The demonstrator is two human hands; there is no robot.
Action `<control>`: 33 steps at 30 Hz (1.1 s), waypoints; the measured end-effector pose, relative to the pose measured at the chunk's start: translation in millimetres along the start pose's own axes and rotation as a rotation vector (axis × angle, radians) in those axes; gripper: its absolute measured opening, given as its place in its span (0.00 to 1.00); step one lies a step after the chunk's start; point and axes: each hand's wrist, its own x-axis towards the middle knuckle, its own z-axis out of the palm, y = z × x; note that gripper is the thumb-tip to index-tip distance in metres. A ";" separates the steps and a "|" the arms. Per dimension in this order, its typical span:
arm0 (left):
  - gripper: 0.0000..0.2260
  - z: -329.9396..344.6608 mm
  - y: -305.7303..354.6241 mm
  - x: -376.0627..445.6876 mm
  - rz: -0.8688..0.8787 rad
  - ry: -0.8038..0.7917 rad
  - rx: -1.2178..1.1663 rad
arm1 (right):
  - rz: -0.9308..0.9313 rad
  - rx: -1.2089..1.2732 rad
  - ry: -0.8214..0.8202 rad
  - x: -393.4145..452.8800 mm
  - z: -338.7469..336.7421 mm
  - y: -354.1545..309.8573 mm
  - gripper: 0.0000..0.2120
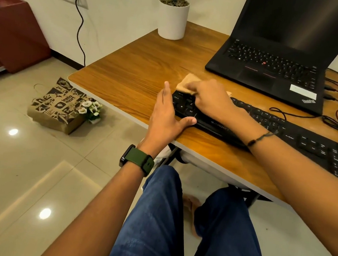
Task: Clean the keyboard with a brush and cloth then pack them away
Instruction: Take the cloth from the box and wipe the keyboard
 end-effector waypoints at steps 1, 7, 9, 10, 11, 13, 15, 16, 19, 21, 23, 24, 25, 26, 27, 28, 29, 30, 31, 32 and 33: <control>0.49 0.3 -0.2 0.4 -0.001 0.000 -0.003 | -0.058 0.031 -0.028 -10.1 -2.6 -2.7 0.23; 0.48 0.2 -0.5 -1.0 0.028 0.035 -0.010 | -0.171 0.296 0.019 -46.0 -25.0 8.4 0.21; 0.47 -1.0 1.2 -2.3 0.042 0.034 0.005 | 0.002 0.332 0.188 -33.4 -31.6 30.0 0.22; 0.47 -1.5 2.0 -2.6 0.049 0.030 0.014 | 0.062 0.310 0.242 -26.6 -34.0 40.5 0.22; 0.46 -1.7 3.0 -2.9 0.057 0.025 0.022 | 0.099 0.256 0.251 -20.9 -34.0 49.4 0.22; 0.46 -1.5 4.3 -3.5 0.064 0.005 0.039 | 0.131 0.122 0.153 -14.0 -28.0 58.3 0.22; 0.47 -0.1 5.9 -4.5 0.073 -0.018 0.080 | 0.134 0.027 0.029 -16.2 -16.1 52.7 0.22; 0.47 1.1 6.4 -4.7 0.081 -0.027 0.102 | 0.114 0.004 0.016 -20.9 -9.9 46.6 0.22; 0.47 2.9 7.7 -4.9 0.081 -0.039 0.139 | 0.049 0.033 0.062 -44.3 -3.2 29.5 0.22; 0.47 3.0 7.8 -4.7 0.085 -0.037 0.141 | -0.028 0.068 0.022 -63.1 -6.0 18.8 0.22; 0.47 2.9 7.6 -4.5 0.097 -0.025 0.132 | -0.105 0.126 -0.017 -77.9 -12.8 11.6 0.21; 0.47 2.7 7.7 -4.7 0.099 -0.022 0.131 | -0.124 0.171 -0.011 -81.4 -17.8 9.9 0.21; 0.47 2.2 7.5 -5.1 0.098 -0.023 0.131 | -0.114 0.219 0.012 -81.2 -23.5 11.0 0.21; 0.48 2.1 7.5 -5.1 0.096 -0.027 0.131 | -0.070 0.263 0.048 -77.3 -30.1 15.1 0.21; 0.48 2.2 7.5 -5.0 0.097 -0.032 0.134 | -0.001 0.300 0.101 -69.2 -35.5 23.2 0.20; 0.48 2.2 7.8 -5.3 0.101 -0.036 0.139 | 0.072 0.316 0.158 -57.9 -38.5 34.5 0.20; 0.49 2.5 7.7 -5.4 0.106 -0.040 0.147 | 0.126 0.294 0.202 -45.9 -39.3 45.8 0.20; 0.49 2.8 7.8 -5.1 0.111 -0.045 0.152 | 0.162 0.231 0.215 -34.8 -37.8 54.9 0.21; 0.50 3.1 7.5 -4.8 0.112 -0.051 0.155 | 0.182 0.152 0.195 -26.1 -34.1 61.5 0.21; 0.50 3.5 7.4 -4.8 0.110 -0.055 0.156 | 0.190 0.082 0.145 -20.6 -28.6 63.7 0.21; 0.50 4.0 7.4 -4.8 0.106 -0.055 0.157 | 0.185 0.032 0.077 -18.2 -21.3 61.6 0.21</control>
